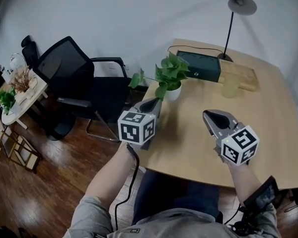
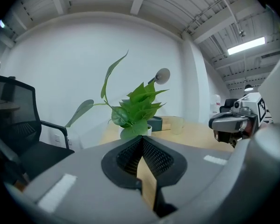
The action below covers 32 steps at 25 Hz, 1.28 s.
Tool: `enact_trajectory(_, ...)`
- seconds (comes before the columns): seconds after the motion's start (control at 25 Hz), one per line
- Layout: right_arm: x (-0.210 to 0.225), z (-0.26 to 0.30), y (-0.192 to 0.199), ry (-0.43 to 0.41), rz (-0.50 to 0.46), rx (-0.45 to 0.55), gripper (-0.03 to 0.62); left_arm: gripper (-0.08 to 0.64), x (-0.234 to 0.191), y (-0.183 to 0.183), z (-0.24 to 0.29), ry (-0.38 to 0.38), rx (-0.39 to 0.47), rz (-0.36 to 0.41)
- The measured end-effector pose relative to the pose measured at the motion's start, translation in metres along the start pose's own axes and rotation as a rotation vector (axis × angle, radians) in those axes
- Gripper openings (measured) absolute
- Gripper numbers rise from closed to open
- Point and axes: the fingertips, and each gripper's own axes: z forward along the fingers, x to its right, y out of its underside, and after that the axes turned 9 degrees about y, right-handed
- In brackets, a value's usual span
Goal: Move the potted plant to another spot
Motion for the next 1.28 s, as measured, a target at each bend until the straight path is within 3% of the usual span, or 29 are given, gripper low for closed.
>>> enact_trajectory(0.52,0.023,0.073,0.032,-0.046,-0.068,-0.084,0.020,0.000,-0.027,0.008,0.009,0.010,0.001,0.022)
enact_trajectory(0.76,0.022,0.097,0.032,-0.111,-0.088,-0.091,0.156,0.000,-0.031,0.007,0.002,0.010,0.006,0.025)
enact_trajectory(1.08,0.004,0.153,0.032,-0.177,-0.058,-0.123,0.392,0.005,-0.044,0.007,-0.012,-0.013,0.015,0.022)
enact_trajectory(1.28,0.003,0.176,0.032,-0.172,-0.065,-0.145,0.444,0.043,-0.052,0.006,-0.003,0.013,0.007,0.037)
